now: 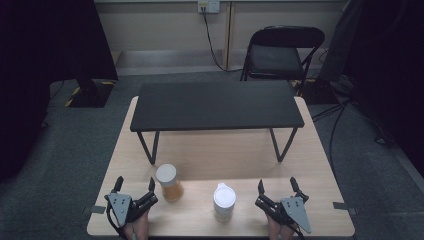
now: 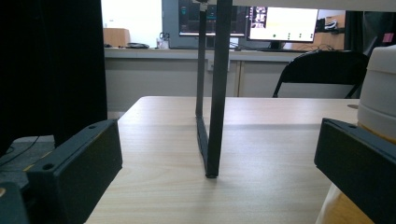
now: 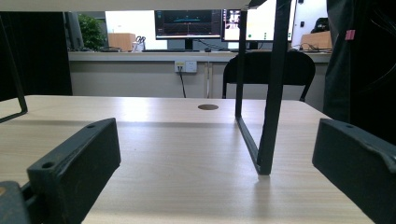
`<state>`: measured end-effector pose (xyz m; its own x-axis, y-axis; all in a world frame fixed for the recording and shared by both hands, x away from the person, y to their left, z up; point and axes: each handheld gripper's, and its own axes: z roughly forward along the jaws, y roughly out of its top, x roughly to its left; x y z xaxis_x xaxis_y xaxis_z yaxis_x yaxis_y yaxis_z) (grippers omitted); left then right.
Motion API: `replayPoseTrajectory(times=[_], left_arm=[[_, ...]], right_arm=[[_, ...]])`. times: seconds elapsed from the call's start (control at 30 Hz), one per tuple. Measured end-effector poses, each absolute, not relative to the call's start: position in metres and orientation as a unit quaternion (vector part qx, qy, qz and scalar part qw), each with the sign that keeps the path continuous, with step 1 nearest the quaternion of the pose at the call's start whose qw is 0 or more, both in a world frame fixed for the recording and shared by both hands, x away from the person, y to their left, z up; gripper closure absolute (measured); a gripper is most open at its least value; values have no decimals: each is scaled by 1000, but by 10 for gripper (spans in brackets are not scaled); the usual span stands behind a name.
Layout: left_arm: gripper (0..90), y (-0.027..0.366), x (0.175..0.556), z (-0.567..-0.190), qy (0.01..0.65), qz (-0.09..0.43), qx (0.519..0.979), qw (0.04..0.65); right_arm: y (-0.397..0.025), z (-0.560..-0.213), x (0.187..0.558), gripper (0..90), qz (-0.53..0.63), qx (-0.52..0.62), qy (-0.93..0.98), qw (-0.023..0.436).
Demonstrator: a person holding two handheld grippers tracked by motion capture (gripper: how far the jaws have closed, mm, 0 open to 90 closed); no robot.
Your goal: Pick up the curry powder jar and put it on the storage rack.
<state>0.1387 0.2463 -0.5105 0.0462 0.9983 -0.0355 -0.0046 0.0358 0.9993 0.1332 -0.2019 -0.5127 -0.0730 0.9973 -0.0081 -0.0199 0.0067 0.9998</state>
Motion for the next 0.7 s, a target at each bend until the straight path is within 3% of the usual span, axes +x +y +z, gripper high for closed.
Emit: replayPoseTrajectory(times=[0.7], left_arm=[[0, 264, 135, -472, 490, 448, 500, 556]], right_arm=[[-201, -513, 133, 0, 519, 476, 514, 489]])
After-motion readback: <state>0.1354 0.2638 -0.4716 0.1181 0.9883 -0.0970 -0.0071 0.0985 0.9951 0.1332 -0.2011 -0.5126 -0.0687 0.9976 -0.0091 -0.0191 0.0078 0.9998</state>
